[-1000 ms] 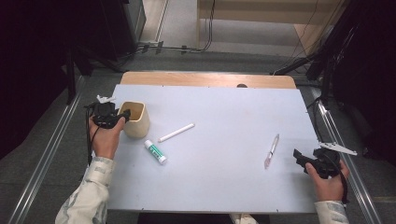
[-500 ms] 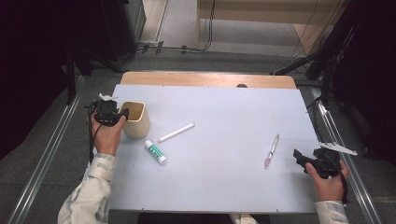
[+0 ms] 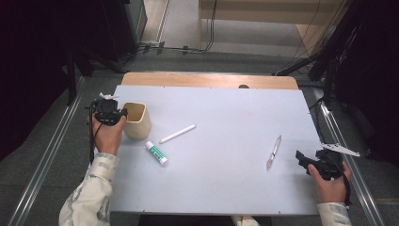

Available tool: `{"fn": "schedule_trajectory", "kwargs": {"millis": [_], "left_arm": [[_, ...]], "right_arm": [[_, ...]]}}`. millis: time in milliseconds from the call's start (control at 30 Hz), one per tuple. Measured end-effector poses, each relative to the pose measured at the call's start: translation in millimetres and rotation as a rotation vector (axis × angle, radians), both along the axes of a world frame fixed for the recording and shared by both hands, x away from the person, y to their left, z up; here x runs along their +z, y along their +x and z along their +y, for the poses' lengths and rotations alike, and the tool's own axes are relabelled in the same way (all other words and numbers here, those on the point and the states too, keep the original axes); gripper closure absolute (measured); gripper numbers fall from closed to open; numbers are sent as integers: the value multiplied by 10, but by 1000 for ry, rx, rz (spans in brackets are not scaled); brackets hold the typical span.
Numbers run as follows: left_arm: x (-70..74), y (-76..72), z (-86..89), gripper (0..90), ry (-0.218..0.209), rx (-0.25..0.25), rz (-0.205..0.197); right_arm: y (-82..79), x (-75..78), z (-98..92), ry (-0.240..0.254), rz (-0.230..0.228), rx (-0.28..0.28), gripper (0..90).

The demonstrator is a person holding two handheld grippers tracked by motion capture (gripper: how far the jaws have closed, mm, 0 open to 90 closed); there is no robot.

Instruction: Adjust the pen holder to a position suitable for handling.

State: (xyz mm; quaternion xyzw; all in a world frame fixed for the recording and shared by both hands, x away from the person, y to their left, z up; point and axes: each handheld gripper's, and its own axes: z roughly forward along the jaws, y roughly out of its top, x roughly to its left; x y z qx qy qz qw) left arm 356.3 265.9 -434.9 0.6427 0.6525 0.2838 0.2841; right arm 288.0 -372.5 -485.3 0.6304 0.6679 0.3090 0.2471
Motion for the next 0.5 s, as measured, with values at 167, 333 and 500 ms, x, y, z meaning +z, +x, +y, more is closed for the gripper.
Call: {"fn": "schedule_trajectory", "kwargs": {"millis": [167,333,500], "left_arm": [[2,1,-7,840,7,1,-1],[7,6,-12,841,3,3,1],[8,26,-33,842,-12,3,4]], "right_arm": [[1,1,-4,4,0,-4,207],[1,1,-4,1,0,-3,207],[2,1,-4,1,1,-4,207]]}}
